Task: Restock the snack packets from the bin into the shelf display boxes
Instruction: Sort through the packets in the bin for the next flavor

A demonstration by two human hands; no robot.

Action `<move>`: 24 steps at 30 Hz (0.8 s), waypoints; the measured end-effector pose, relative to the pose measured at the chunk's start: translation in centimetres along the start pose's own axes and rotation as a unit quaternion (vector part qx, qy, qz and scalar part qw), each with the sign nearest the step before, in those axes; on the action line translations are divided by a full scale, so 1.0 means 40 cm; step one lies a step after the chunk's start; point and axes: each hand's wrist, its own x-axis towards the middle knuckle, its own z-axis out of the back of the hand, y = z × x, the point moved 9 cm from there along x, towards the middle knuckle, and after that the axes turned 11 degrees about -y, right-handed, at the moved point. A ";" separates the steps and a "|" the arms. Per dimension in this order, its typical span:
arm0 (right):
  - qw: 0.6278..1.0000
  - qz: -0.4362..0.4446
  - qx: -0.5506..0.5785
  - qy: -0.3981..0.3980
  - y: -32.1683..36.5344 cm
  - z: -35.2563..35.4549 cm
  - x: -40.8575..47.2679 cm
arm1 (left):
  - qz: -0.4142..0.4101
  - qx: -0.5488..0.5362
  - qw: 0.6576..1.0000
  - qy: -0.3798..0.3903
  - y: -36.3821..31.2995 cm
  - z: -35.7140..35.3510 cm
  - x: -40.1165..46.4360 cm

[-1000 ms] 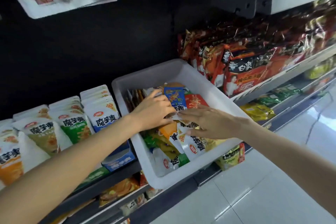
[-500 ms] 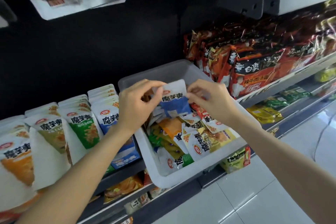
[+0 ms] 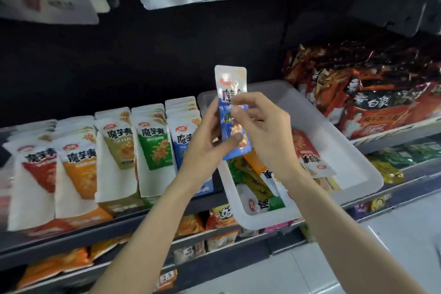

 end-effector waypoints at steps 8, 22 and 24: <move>0.996 0.060 -0.063 -0.006 0.019 0.018 0.038 | 0.036 -0.047 0.994 -0.097 0.023 0.162 0.017; 0.929 0.205 -0.253 0.174 0.026 -0.212 0.013 | -0.153 0.479 0.849 -0.162 0.052 0.286 -0.036; 0.913 0.244 -0.272 0.179 0.018 -0.233 -0.005 | -0.172 0.519 0.819 -0.173 0.055 0.289 -0.045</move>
